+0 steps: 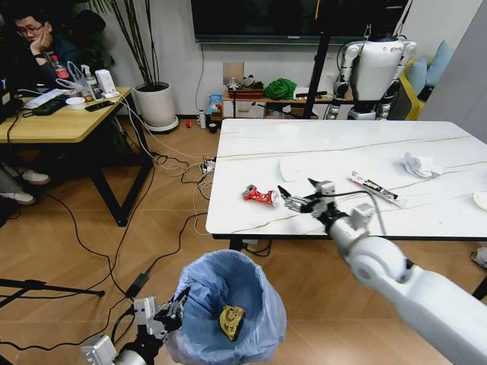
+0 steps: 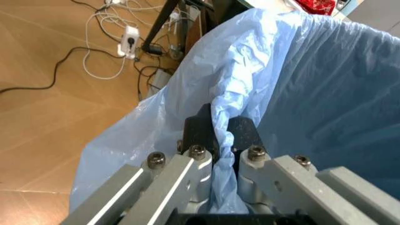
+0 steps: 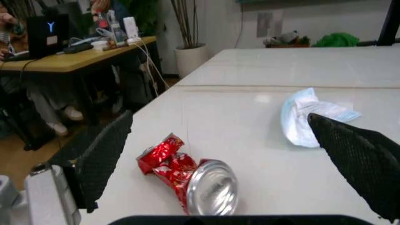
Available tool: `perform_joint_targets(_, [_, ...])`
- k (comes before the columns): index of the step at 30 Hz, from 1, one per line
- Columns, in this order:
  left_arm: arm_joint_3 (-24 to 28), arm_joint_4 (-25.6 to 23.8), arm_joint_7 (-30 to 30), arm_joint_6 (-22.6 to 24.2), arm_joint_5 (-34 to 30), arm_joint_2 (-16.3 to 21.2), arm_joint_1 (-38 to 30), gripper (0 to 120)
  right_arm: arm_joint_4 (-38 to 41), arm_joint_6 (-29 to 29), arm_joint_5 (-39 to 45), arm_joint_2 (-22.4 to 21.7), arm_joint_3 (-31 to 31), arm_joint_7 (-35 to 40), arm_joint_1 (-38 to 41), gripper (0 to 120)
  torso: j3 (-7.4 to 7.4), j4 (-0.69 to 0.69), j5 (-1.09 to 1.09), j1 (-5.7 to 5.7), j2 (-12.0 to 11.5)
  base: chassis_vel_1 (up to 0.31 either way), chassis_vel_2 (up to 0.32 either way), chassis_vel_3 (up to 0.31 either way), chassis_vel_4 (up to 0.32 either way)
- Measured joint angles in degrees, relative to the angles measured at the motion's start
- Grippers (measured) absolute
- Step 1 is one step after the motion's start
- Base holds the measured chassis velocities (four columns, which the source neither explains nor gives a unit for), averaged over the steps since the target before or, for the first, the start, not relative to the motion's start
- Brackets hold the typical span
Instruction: Pick up the trash bin and place the trash from the table into it.
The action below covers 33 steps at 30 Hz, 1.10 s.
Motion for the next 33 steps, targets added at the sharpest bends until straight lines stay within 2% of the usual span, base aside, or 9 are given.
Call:
perform_joint_targets(3, [-0.38, -0.27, 0.13, -0.19, 0.65, -0.48, 0.40, 0, -1.59, -3.15, 1.21, 3.51, -4.46, 5.70, 4.35, 100, 0.00, 0.02, -0.01, 0.00, 0.00, 0.000, 0.000, 0.000, 0.000])
perform_joint_targets(12, [-0.83, -0.42, 0.18, -0.35, 0.52, -0.26, 0.10, 0, -4.35, -5.26, 3.30, 5.10, -7.93, 10.19, 6.52, 100, 0.00, -0.01, 0.01, 0.00, 0.00, 0.000, 0.000, 0.000, 0.000])
perform_joint_targets(29, [-0.65, -0.15, -0.10, -0.37, -0.67, 0.38, -0.87, 0, -8.75, -5.77, 5.31, 7.13, -10.33, 11.56, 9.38, 95, 0.00, 0.00, 0.01, 0.00, 0.00, 0.000, 0.000, 0.000, 0.000])
perform_joint_targets(33, [-0.71, -0.06, -0.18, -0.36, -0.90, 0.55, -0.93, 0, -9.63, -5.37, 5.55, 7.24, -10.37, 11.44, 9.25, 79, 0.00, 0.00, 0.01, 0.00, 0.00, 0.000, 0.000, 0.000, 0.000])
